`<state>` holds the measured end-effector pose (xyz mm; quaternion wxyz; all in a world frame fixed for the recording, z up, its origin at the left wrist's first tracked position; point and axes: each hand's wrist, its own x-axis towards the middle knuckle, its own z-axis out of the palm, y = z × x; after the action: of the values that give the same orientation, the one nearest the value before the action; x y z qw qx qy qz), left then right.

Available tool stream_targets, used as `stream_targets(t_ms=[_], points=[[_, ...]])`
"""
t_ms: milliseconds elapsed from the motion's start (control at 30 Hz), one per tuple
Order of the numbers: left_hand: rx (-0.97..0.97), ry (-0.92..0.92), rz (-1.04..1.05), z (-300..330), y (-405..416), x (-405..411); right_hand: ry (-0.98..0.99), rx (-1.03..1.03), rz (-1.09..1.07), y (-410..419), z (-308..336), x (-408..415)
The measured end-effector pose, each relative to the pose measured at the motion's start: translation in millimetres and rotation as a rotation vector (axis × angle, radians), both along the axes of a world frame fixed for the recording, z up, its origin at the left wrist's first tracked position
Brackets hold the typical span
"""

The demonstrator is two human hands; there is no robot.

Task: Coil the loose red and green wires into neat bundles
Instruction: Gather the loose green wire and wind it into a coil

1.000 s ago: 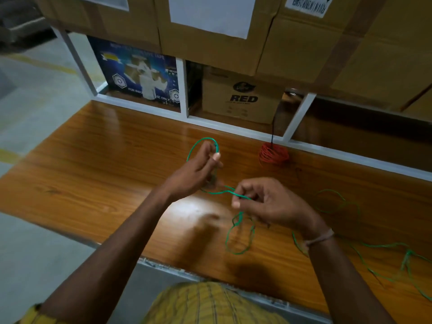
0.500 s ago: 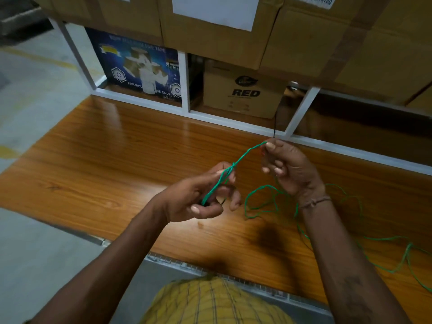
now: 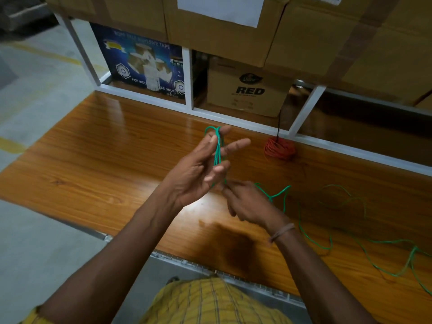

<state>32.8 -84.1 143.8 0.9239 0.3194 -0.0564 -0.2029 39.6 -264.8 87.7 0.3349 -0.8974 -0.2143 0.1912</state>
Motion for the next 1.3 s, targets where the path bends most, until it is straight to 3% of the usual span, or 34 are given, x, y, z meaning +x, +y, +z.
stream_targets(t_ms=[67,133,200,300,400,533,600,700,833,1000,1100,1167,1300], points=[[0.002,0.014,0.098,1.2,-1.4,7.5,-0.056,-0.183,0.089,6.9,-4.6,-10.5],[0.127,-0.016,0.205,0.3,-1.4,15.3,-0.057,-0.218,0.139,8.7,-4.6,-21.2],[0.424,-0.114,0.323,-6.6,0.3,22.2,-0.04,-0.216,0.193,5.5,3.4,-27.7],[1.031,-0.361,0.445,-25.8,9.8,33.5,-0.082,-0.241,0.253,-5.1,18.9,-30.1],[1.505,-0.555,0.376,-37.7,23.8,40.8,0.002,-0.103,0.222,-21.4,37.6,-25.4],[1.646,-0.599,0.217,-37.8,28.3,34.6,0.07,0.085,0.126,-50.5,57.6,-11.6],[1.531,-0.555,0.085,-37.4,26.6,27.4,0.075,0.191,0.068,-61.3,57.4,-1.2],[1.062,-0.361,-0.079,-34.0,20.4,14.5,0.007,0.379,-0.028,-68.1,55.9,12.6],[0.682,-0.239,-0.224,-31.0,12.8,-1.5,-0.087,0.451,-0.139,-67.7,55.2,21.1],[0.392,-0.195,-0.366,-22.9,20.5,-10.2,-0.163,0.384,-0.209,-61.9,36.6,29.6],[0.127,-0.145,-0.411,-9.9,23.2,-13.0,-0.1,0.407,-0.244,-63.3,20.1,33.7],[-0.042,-0.12,-0.395,-4.2,23.6,-10.9,-0.054,0.42,-0.239,-60.6,9.5,32.7],[-0.183,-0.126,-0.323,1.1,15.6,-2.8,0.011,0.463,-0.218,-41.1,-10.2,24.6]])
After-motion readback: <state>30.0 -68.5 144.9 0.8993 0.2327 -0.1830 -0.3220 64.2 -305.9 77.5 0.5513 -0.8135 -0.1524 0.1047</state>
